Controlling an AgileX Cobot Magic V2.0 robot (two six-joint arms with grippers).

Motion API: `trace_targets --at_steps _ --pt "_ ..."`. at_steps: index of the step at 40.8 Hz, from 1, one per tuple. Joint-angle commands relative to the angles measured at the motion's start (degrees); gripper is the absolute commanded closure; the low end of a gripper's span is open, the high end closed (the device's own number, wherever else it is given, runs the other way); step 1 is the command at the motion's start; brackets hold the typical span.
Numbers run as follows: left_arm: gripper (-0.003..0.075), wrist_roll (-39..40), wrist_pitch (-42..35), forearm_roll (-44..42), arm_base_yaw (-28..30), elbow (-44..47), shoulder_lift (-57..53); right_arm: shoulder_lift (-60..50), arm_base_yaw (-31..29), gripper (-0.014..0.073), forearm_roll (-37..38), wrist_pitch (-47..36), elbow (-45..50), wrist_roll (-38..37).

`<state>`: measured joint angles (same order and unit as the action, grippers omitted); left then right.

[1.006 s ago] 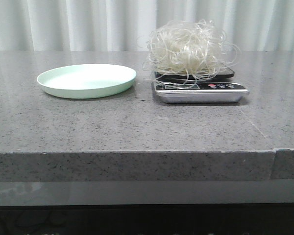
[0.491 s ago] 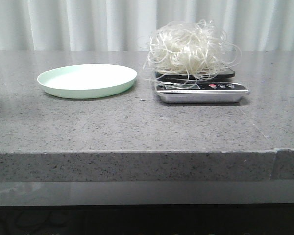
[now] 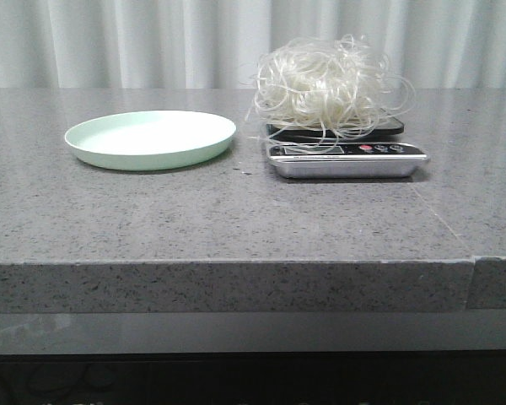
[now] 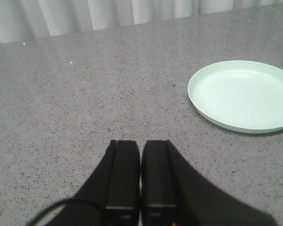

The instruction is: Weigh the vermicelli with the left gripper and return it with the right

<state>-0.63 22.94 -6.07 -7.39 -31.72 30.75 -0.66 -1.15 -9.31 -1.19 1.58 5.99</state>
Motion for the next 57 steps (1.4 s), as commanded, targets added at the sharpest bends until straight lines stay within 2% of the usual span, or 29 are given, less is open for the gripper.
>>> trace_targets --at_steps 1,12,20,23,31,46,57 --pt "0.0582 0.07 -8.95 -1.07 0.16 2.76 -4.71 -0.82 -0.41 0.0434 -2.00 -5.70 -1.16 -0.10" --pt "0.0582 0.07 -11.16 -1.07 0.16 6.50 -8.56 1.25 -0.41 0.0434 -4.14 -4.87 -11.92 -0.10" --pt "0.0582 0.07 -11.26 -1.07 0.16 6.50 -8.56 13.05 -0.34 0.0434 -4.14 -2.66 -26.79 -0.10" --pt "0.0582 0.07 -11.26 -1.07 0.16 6.50 -8.56 19.03 -0.22 0.0430 -4.14 0.86 -33.04 -0.10" --pt "0.0582 0.07 -11.26 -1.07 0.16 6.50 -8.56 34.85 -0.01 0.0319 -4.33 14.60 -49.67 -0.05" --pt "0.0582 0.07 -11.26 -1.07 0.16 6.50 -8.56 59.71 8.40 0.0103 -4.33 25.82 -72.19 0.01" --pt "0.0582 0.07 -11.26 -1.17 0.16 6.50 -8.56 74.65 14.93 0.0081 -4.51 38.81 -86.79 5.34"
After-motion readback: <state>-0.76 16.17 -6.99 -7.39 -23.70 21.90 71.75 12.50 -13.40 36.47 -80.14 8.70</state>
